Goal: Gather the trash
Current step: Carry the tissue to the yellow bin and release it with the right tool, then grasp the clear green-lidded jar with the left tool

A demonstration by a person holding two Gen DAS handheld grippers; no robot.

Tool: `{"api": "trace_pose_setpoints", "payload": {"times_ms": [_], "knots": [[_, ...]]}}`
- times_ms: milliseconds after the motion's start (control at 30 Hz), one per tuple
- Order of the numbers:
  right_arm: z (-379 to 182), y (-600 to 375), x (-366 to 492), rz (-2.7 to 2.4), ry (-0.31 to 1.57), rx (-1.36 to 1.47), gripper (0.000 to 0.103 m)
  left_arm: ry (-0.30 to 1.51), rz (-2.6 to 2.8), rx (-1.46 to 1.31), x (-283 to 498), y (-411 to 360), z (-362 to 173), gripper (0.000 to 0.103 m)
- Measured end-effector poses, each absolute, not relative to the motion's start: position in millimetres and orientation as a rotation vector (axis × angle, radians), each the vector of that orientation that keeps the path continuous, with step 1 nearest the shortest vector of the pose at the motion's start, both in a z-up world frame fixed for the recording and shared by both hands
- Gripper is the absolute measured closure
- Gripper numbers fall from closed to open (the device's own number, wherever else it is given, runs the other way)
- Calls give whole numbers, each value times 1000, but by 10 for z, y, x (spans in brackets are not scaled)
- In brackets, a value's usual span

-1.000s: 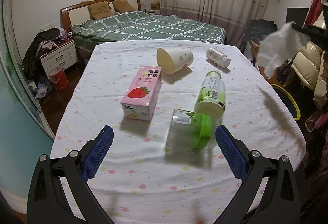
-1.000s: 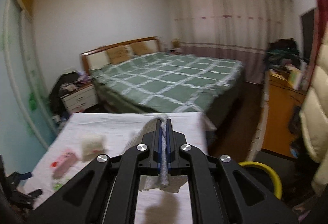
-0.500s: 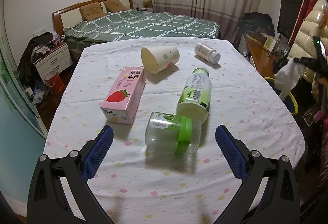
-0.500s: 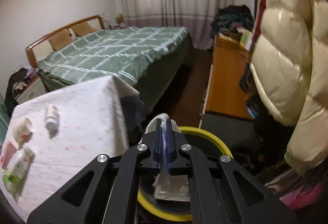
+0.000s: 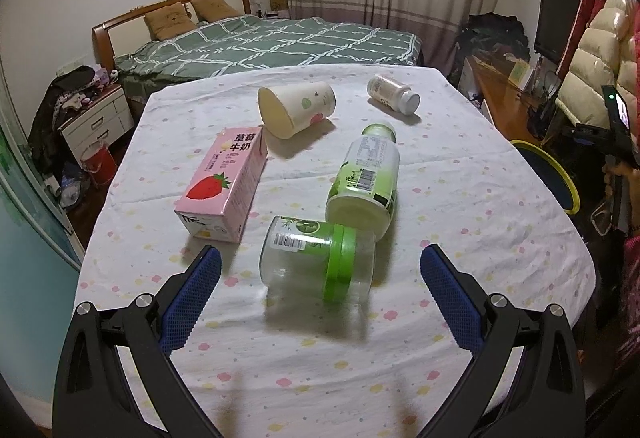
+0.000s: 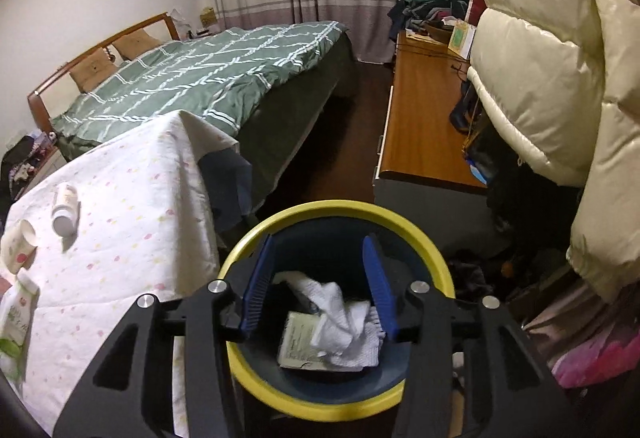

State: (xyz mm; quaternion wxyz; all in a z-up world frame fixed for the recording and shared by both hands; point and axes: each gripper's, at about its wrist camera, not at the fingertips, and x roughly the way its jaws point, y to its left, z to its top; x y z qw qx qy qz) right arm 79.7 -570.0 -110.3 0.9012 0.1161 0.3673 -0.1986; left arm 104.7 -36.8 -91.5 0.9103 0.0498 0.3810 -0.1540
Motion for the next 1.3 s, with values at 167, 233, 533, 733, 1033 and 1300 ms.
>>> {"api": "trace_pose_setpoints", "payload": {"times_ms": [167, 233, 533, 733, 1033, 1300], "knots": [[-1075, -5472, 665, -363, 734, 233, 56, 796, -325, 125, 1115, -377, -990, 5], [-1072, -5385, 624, -340, 728, 235, 56, 797, -328, 140, 1154, -383, -1023, 5], [-1060, -5078, 586, -257, 719, 244, 56, 844, -385, 149, 1372, -459, -1237, 5], [-1095, -4948, 581, -223, 730, 245, 55, 873, -390, 154, 1464, -501, -1348, 6], [-1182, -4931, 535, -221, 753, 261, 54, 901, -395, 156, 1518, -550, -1442, 24], [-1175, -4936, 463, -214, 752, 274, 54, 905, -395, 160, 1504, -554, -1450, 32]]}}
